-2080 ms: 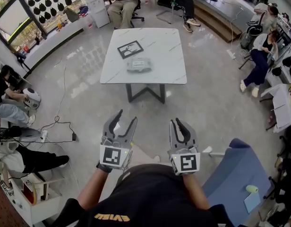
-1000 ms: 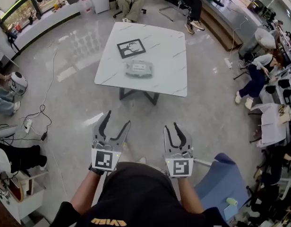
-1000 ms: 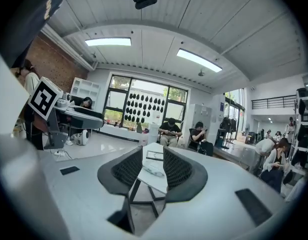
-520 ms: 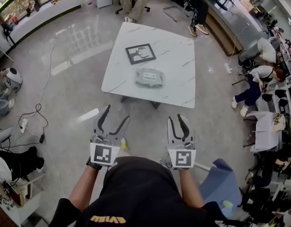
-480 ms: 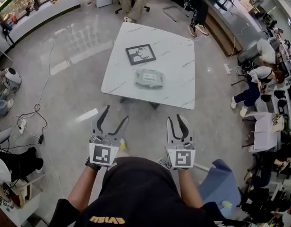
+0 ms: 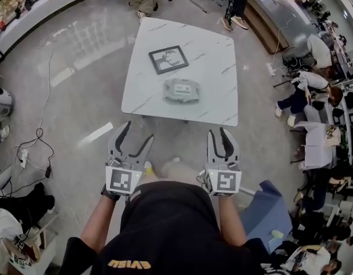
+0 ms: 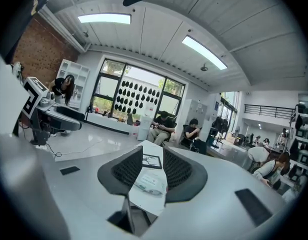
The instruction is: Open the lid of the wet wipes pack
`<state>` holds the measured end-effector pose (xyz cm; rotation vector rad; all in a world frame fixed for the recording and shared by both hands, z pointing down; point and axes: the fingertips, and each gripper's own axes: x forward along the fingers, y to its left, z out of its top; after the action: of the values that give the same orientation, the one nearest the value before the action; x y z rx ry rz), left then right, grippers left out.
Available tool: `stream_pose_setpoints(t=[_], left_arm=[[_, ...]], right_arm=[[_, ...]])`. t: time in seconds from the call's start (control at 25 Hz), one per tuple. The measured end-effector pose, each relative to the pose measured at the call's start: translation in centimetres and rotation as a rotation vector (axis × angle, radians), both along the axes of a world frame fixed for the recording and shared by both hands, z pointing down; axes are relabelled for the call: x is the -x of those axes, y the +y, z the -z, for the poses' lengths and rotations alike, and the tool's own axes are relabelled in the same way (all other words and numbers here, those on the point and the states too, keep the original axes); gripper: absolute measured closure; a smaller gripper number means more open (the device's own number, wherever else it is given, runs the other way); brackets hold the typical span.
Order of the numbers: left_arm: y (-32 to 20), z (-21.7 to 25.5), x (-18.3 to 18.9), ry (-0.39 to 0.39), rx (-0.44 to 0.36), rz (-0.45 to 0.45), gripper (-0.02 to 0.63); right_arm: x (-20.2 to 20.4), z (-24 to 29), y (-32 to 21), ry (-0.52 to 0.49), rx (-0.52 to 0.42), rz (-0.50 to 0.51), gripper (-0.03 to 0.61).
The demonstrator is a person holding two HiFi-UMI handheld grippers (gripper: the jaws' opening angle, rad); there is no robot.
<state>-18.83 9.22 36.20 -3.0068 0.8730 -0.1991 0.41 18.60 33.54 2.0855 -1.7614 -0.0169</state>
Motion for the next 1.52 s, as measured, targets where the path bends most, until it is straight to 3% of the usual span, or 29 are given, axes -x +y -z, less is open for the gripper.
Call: stream_pose_setpoints(t=[0.16, 0.48, 0.76, 1.0, 1.28, 1.52], left_arm=[[-1.3, -0.5, -1.0, 0.024, 0.022, -0.008, 0.328], [-3.9, -1.2, -4.0, 0.015, 0.020, -0.010, 0.328], [-6.8, -2.3, -7.9, -0.034, 0.040, -0.002, 0.330], [-9.1, -4.1, -11.2, -0.181, 0.060, -0.025, 0.328], [-11.2, -5.6, -16.0, -0.213, 0.053, -0.025, 0.333], [-13.2, -8.9, -18.6, -0.223, 0.122, -0.043, 0.339]], right_arm=[[-1.0, -0.8, -1.0, -0.023, 0.014, -0.010, 0.453], [-3.6, -2.6, -4.3, 0.002, 0.025, 0.027, 0.454], [-7.7, -5.1, -7.9, 0.005, 0.044, 0.056, 0.454], [-10.4, -8.4, -10.2, 0.031, 0.105, 0.094, 0.454], [-13.3, -12.5, -12.4, 0.020, 0.165, 0.135, 0.453], [-13.6, -15.4, -14.7, 0.063, 0.240, 0.198, 0.453]])
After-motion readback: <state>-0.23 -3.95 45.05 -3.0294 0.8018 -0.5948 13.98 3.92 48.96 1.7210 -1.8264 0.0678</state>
